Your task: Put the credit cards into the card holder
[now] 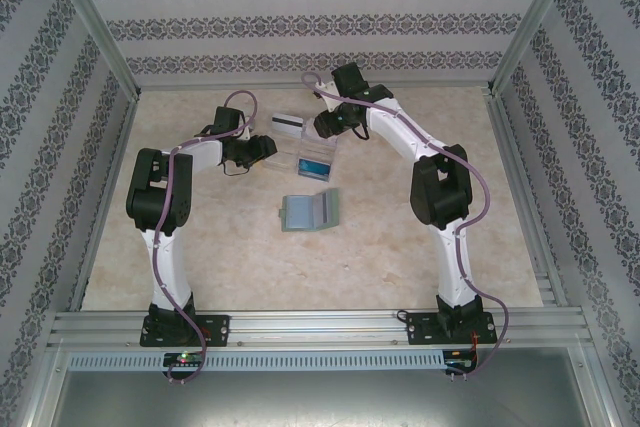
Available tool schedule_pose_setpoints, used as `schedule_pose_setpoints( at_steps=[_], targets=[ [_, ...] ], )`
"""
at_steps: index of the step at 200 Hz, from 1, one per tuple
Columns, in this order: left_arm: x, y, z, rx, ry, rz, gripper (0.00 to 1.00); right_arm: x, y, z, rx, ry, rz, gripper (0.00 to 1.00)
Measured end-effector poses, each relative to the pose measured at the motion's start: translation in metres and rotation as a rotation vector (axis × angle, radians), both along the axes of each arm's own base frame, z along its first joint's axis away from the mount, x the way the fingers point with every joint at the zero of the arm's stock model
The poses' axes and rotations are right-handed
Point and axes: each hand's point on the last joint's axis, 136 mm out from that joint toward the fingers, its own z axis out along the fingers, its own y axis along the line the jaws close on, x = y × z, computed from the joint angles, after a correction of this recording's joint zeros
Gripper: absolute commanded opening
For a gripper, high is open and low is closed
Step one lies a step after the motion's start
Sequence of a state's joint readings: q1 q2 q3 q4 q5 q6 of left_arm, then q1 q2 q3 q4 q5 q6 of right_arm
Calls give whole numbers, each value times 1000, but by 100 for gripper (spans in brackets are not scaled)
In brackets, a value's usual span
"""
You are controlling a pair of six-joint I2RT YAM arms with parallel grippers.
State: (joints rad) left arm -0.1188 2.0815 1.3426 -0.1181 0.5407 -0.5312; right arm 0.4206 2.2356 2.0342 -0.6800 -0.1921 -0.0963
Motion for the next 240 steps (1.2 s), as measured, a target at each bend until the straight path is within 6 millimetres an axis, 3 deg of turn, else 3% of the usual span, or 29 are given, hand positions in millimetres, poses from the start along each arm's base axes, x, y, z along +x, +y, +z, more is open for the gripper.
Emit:
schedule_pose_setpoints(
  at_steps=[101, 240],
  targets=[
    [-1, -3, 0, -2, 0, -8, 52, 1, -2, 4, 32, 9, -9, 42],
    [-1, -4, 0, -4, 0, -9, 52, 2, 1, 12, 54, -4, -2, 20]
  ],
)
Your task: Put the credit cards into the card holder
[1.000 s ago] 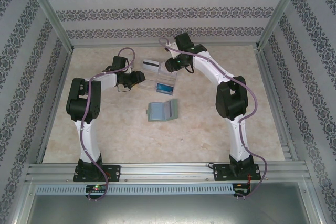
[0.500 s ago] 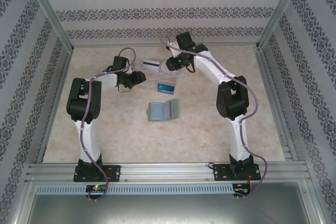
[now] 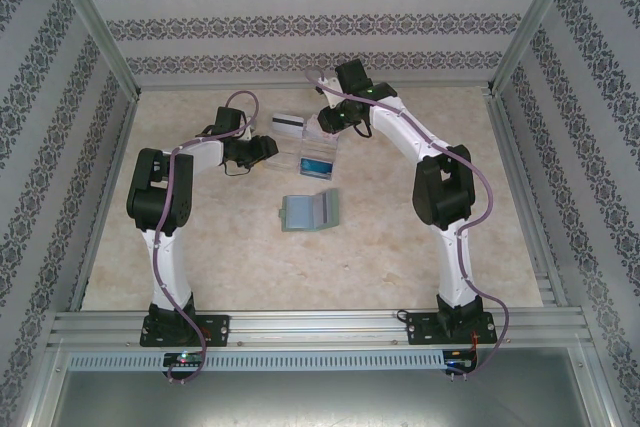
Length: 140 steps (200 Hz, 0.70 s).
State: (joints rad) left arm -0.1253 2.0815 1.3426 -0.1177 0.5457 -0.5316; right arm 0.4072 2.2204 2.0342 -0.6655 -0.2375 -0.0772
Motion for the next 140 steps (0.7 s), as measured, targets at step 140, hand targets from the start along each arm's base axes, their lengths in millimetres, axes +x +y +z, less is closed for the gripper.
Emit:
schedule_pose_setpoints(
  at_steps=[140],
  targets=[
    [0, 0, 0, 0, 1, 0, 52, -4, 0, 5, 37, 14, 41, 1]
  ],
)
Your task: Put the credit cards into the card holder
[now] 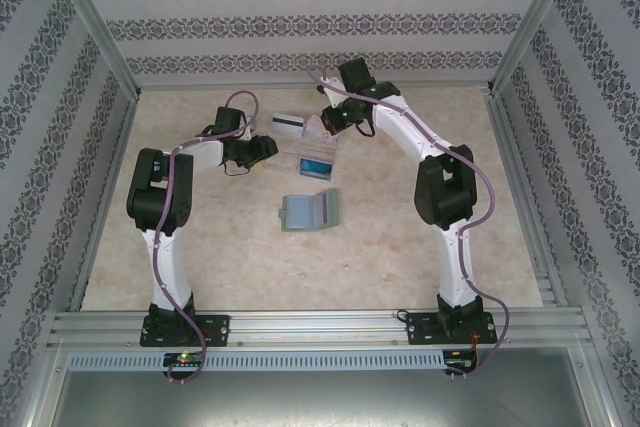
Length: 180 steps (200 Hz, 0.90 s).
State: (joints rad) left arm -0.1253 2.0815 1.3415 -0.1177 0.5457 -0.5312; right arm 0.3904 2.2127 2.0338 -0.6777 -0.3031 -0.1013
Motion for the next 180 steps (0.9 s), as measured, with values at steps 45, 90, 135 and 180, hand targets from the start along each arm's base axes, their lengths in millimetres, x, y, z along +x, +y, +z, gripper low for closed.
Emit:
schedule_pose_setpoints(
  at_steps=[45, 90, 135, 180],
  targets=[
    [0, 0, 0, 0, 0, 0, 52, -1, -1, 5, 55, 18, 18, 1],
    [-1, -1, 0, -3, 1, -4, 52, -1, -2, 17, 156, 39, 37, 2],
    [-2, -3, -1, -4, 3, -8, 52, -3, -2, 24, 218, 51, 53, 1],
    [-3, -3, 0, -4, 4, -8, 52, -4, -2, 27, 287, 79, 50, 0]
  ],
)
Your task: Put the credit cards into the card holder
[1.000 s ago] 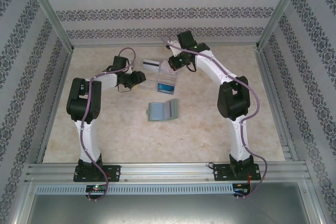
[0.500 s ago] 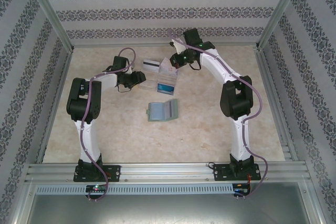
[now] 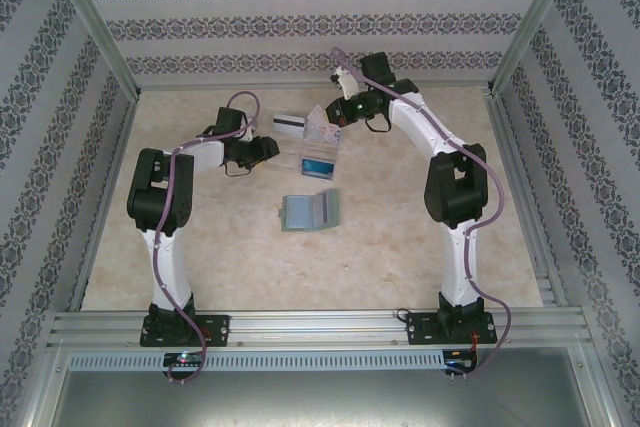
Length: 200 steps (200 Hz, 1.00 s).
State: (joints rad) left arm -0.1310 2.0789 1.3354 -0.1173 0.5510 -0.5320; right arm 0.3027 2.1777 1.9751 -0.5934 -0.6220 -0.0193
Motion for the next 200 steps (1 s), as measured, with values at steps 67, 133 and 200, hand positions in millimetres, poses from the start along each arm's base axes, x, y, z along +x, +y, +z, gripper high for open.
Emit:
schedule_pose_setpoints(
  at_steps=[67, 133, 200],
  targets=[
    [-9, 1, 3, 0, 11, -2, 52, -15, -1, 20, 149, 46, -6, 0],
    [-30, 0, 30, -2, -4, -9, 53, -51, -5, 33, 240, 85, -27, 0],
    [-96, -20, 79, 12, -87, -73, 52, -165, 13, -7, 271, 238, -83, 0]
  ],
)
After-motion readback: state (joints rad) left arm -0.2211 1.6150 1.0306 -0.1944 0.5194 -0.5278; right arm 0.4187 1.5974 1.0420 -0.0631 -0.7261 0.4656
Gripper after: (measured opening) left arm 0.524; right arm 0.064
